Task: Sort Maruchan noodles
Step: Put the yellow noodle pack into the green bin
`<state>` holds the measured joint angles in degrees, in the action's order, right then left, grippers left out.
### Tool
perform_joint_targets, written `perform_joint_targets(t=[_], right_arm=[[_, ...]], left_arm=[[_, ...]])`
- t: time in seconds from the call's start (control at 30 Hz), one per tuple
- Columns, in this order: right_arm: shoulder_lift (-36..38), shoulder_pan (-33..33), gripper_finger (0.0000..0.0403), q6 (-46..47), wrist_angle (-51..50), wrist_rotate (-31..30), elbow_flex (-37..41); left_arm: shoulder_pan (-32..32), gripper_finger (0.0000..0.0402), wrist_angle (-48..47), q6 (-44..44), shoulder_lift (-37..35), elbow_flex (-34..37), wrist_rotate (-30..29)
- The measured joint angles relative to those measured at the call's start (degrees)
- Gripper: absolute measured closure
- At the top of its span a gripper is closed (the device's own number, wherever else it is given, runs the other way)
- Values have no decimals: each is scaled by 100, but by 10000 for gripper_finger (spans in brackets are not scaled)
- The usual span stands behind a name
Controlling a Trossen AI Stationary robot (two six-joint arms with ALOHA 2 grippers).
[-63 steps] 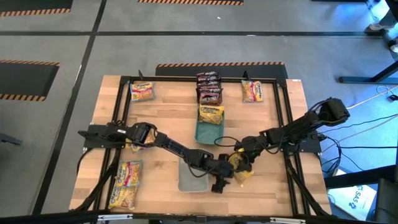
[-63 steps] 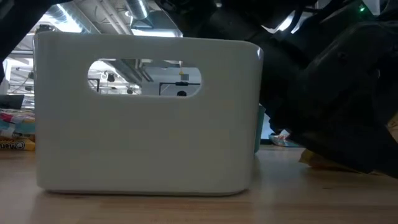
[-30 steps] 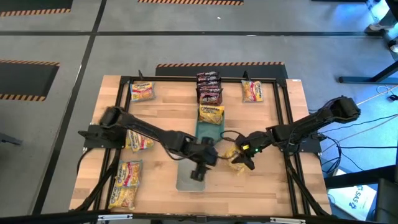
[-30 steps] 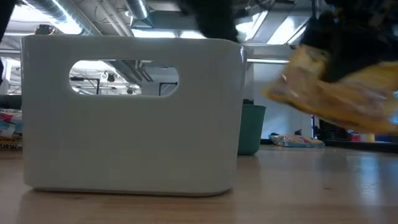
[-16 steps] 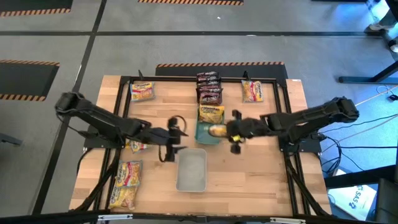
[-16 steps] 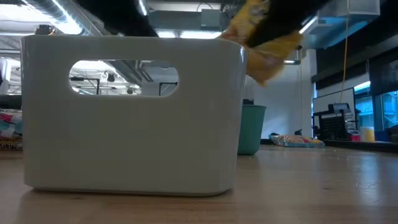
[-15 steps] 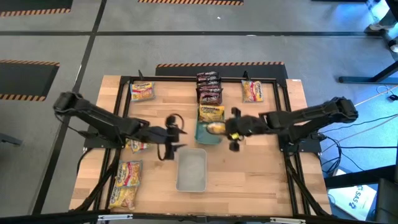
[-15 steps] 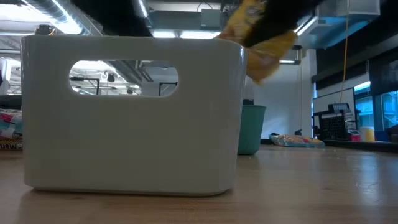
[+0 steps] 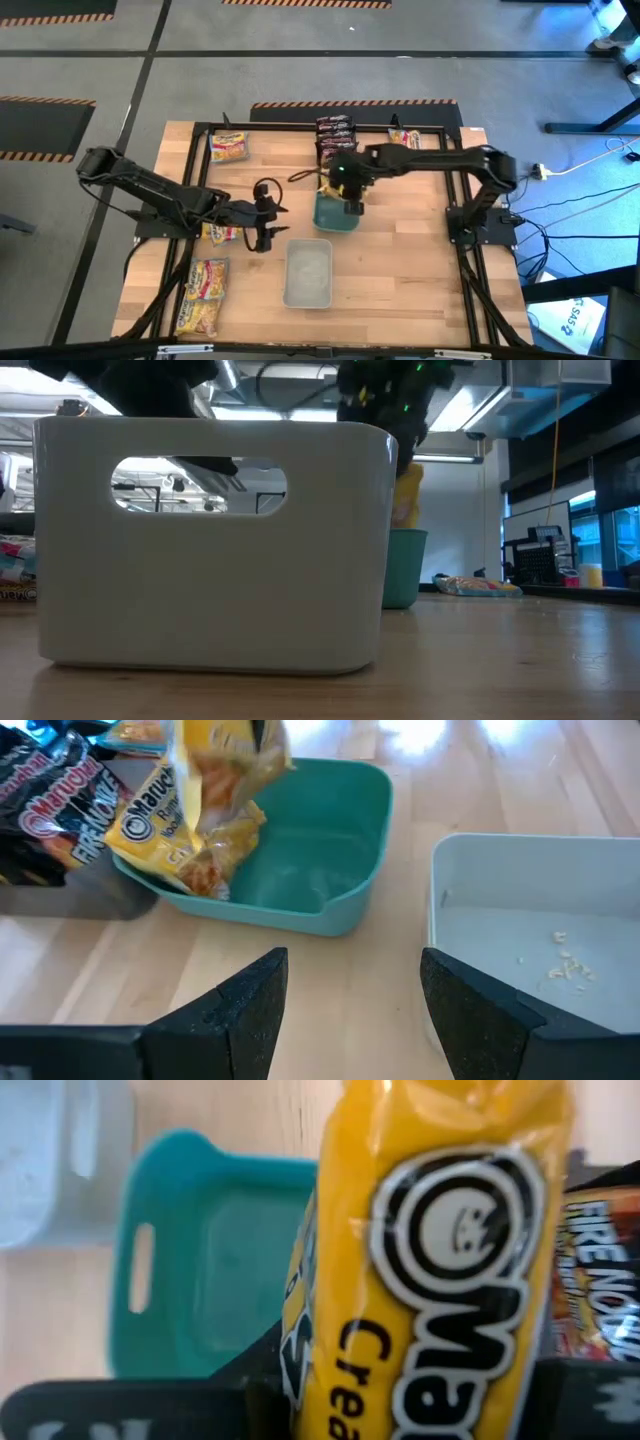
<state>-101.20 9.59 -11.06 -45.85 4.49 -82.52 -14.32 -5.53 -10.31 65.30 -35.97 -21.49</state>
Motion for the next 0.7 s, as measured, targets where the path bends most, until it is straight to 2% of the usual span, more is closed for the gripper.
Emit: perform_joint_targets(t=[0.2,0.43,0.7], right_arm=[[-495,187,292,-278,-84,371,-31],[-862,163,291,-395,-99,484,-31],[-1165,163,260,-461,30,244,-31]], left_arm=[[1,177,27,-131,-2,0,220],[-1,177,23,-135,-2,0,280],[-1,177,23,-159,-2,-2,280]])
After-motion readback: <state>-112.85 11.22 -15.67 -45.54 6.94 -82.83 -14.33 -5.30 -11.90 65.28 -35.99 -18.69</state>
